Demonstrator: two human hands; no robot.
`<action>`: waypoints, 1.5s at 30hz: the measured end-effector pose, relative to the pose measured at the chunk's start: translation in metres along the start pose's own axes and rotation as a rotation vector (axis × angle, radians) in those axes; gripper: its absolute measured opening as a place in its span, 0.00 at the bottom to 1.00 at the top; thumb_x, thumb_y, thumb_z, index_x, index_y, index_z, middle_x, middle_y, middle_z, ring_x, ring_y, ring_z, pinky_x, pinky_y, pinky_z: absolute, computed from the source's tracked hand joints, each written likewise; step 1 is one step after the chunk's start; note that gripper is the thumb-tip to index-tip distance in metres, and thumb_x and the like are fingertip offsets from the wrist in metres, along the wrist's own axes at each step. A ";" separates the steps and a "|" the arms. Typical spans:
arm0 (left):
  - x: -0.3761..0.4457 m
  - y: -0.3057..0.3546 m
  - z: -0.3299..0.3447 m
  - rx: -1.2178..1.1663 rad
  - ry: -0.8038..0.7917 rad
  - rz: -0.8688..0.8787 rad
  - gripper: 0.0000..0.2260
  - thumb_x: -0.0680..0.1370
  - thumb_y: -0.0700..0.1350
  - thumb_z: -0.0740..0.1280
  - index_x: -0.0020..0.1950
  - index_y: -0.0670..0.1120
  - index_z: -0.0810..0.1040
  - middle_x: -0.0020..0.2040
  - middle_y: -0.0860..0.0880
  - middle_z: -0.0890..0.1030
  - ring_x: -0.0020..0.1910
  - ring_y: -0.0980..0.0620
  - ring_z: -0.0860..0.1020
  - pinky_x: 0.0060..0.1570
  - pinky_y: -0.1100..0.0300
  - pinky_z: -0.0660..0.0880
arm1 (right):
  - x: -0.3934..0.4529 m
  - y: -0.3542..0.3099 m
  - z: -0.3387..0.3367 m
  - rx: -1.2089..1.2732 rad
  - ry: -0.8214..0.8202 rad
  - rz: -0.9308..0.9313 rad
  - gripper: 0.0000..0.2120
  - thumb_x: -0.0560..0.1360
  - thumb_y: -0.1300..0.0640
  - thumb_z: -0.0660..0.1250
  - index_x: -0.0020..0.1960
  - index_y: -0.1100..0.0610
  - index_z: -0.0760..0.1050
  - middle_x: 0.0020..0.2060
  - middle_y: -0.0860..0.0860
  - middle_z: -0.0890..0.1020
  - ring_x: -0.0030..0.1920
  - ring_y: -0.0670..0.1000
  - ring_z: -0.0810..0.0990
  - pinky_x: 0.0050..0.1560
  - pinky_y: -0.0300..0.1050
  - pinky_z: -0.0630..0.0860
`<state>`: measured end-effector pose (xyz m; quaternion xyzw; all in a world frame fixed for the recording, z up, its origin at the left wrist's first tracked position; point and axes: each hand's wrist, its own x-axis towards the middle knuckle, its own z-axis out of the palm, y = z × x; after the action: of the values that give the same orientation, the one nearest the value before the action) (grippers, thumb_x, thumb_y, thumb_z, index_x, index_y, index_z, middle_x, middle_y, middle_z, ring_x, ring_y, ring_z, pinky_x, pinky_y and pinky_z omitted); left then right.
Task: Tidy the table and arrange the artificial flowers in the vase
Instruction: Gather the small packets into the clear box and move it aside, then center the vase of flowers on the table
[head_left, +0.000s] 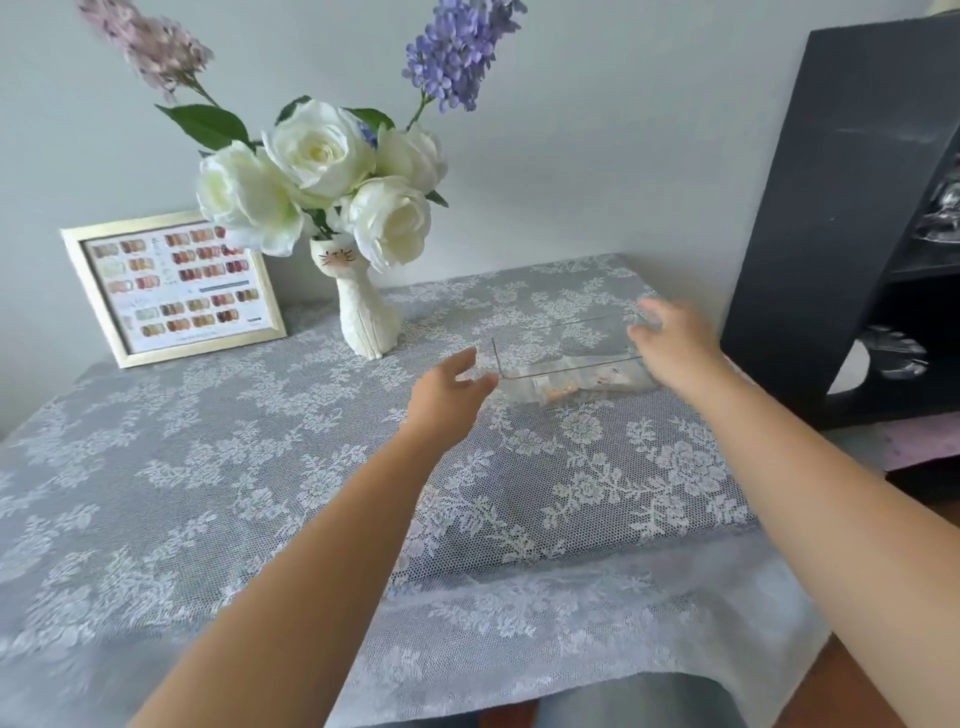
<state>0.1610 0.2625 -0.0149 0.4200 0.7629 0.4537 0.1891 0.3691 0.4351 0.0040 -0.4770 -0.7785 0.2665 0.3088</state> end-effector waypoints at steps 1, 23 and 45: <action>0.000 -0.005 -0.010 -0.010 0.012 -0.017 0.24 0.77 0.55 0.68 0.73 0.54 0.69 0.67 0.52 0.76 0.36 0.57 0.75 0.26 0.68 0.75 | -0.001 -0.012 0.003 -0.003 0.040 -0.059 0.21 0.77 0.55 0.61 0.69 0.53 0.71 0.69 0.58 0.70 0.59 0.54 0.74 0.66 0.57 0.69; 0.051 -0.151 -0.188 0.841 -0.223 0.125 0.28 0.78 0.67 0.49 0.77 0.60 0.56 0.78 0.59 0.55 0.78 0.51 0.51 0.75 0.41 0.47 | -0.015 -0.167 0.241 -0.169 -0.349 -0.430 0.21 0.77 0.52 0.62 0.70 0.50 0.69 0.67 0.50 0.71 0.65 0.51 0.67 0.66 0.49 0.65; 0.051 -0.170 -0.191 0.759 -0.234 0.194 0.31 0.77 0.69 0.45 0.78 0.61 0.54 0.78 0.61 0.53 0.78 0.55 0.50 0.76 0.44 0.46 | -0.013 -0.150 0.252 -0.210 -0.393 -0.421 0.19 0.77 0.48 0.62 0.68 0.45 0.71 0.70 0.47 0.67 0.70 0.50 0.63 0.68 0.45 0.55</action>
<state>-0.0761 0.1617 -0.0560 0.5789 0.8062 0.1050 0.0626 0.1018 0.3322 -0.0603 -0.2738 -0.9284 0.2017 0.1496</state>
